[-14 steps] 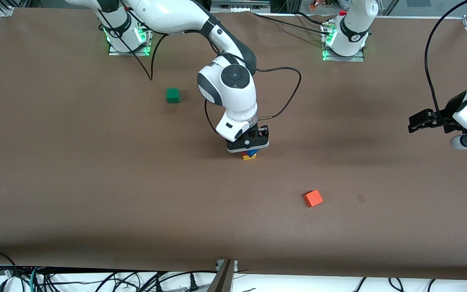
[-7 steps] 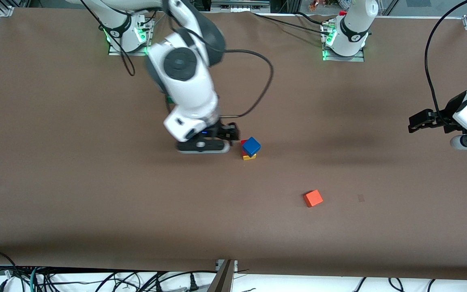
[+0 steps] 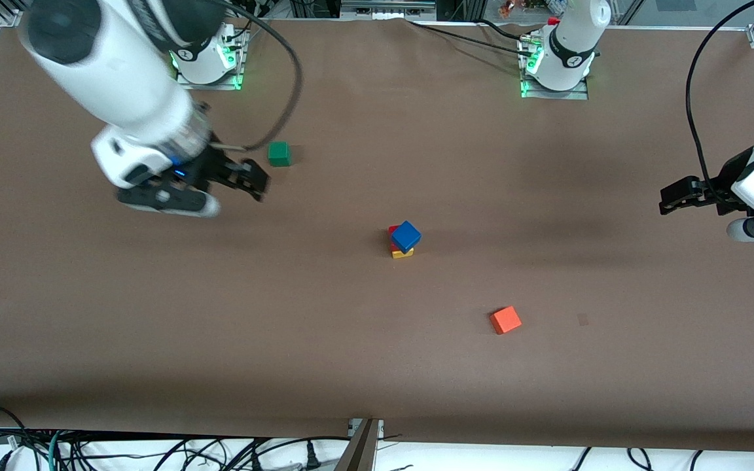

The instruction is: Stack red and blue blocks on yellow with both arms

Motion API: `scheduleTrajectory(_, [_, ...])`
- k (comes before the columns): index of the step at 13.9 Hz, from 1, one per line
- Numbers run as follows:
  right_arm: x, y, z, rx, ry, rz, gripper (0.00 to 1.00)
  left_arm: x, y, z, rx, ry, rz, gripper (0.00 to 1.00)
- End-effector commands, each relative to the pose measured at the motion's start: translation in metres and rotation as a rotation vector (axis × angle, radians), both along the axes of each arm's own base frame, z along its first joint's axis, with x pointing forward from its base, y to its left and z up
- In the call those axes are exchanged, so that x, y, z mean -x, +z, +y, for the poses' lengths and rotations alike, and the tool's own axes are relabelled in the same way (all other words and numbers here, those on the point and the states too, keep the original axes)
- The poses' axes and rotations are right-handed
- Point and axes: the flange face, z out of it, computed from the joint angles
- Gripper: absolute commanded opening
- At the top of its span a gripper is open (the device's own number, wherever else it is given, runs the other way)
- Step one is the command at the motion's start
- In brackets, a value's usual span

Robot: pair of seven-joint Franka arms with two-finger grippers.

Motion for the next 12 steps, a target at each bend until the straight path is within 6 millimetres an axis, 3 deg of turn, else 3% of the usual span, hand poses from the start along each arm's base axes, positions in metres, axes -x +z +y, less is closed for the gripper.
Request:
scheduleTrajectory(1, [0.044, 0.007, -0.078, -0.039, 0.031, 0.036, 1.0, -0.003, 0.004, 0.001, -0.003, -0.021, -0.002, 1.0])
scheduleTrajectory(3, [0.045, 0.014, -0.128, -0.028, 0.016, 0.064, 1.0, -0.003, 0.005, 0.002, -0.003, -0.019, -0.005, 1.0])
scheduleTrajectory(5, [0.042, 0.014, -0.156, -0.018, 0.028, 0.072, 1.0, -0.003, 0.006, 0.001, -0.003, -0.021, -0.007, 1.0])
scheduleTrajectory(7, [0.041, 0.018, -0.168, 0.024, 0.069, 0.062, 1.0, -0.003, 0.005, 0.002, -0.003, -0.019, -0.005, 1.0])
scheduleTrajectory(12, [0.035, 0.02, -0.171, 0.081, 0.119, 0.052, 1.0, -0.003, 0.005, 0.003, -0.003, -0.018, -0.005, 1.0])
